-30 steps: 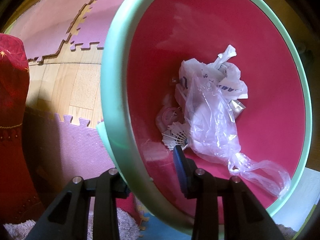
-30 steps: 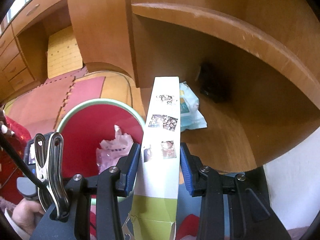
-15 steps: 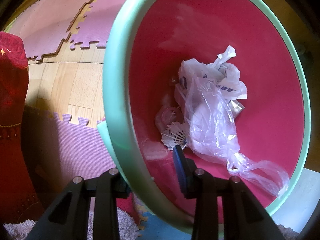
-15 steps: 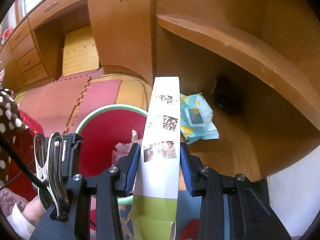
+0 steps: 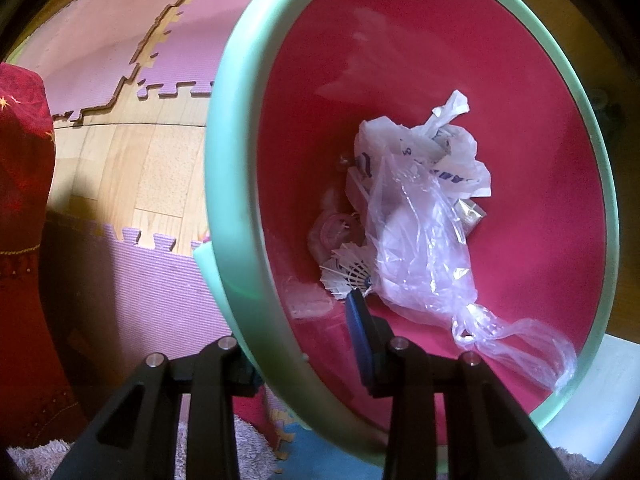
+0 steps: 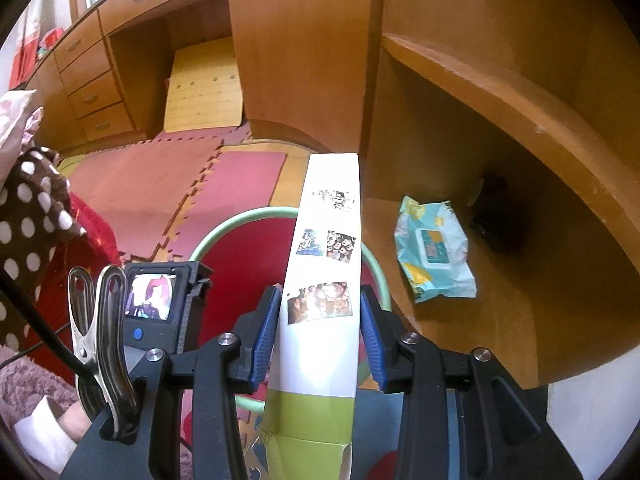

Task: Collect trash
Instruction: 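Lift the box with the right tool and carry it over the bucket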

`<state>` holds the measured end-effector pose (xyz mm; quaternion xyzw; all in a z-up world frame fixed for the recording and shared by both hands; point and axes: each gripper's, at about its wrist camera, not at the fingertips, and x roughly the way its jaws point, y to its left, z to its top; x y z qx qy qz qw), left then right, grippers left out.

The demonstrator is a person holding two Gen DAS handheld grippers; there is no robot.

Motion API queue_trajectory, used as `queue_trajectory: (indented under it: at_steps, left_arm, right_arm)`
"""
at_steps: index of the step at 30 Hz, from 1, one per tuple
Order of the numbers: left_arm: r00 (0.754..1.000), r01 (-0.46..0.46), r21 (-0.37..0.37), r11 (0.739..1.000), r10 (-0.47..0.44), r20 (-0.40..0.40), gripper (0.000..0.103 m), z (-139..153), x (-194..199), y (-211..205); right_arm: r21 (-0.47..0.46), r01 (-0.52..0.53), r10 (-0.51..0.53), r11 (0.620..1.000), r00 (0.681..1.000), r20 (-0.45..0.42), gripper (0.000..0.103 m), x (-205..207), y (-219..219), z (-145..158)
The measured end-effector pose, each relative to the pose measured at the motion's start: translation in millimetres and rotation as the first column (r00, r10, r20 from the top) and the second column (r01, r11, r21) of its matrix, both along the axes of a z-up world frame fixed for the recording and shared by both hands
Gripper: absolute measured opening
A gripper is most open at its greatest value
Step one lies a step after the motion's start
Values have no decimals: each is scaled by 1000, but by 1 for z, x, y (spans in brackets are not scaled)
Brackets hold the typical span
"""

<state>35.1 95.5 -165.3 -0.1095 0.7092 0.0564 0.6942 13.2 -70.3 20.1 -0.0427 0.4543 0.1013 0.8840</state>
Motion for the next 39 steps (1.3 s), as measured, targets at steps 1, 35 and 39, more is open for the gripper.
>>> queue_trajectory:
  at_steps: [1, 35, 39]
  left_arm:
    - [1000, 0, -2, 1000, 0, 0, 37, 0, 0, 1]
    - [1000, 1, -10, 1000, -1, 1, 37, 1, 0, 2]
    - [1000, 1, -10, 1000, -1, 1, 36, 1, 0, 2]
  right_arm:
    - [3, -9, 9, 1000, 1000, -7, 40, 1, 1, -2]
    - [37, -116, 121, 993, 960, -251, 40, 37, 32, -80]
    - [19, -140, 140, 990, 955, -260, 40, 44, 39, -91]
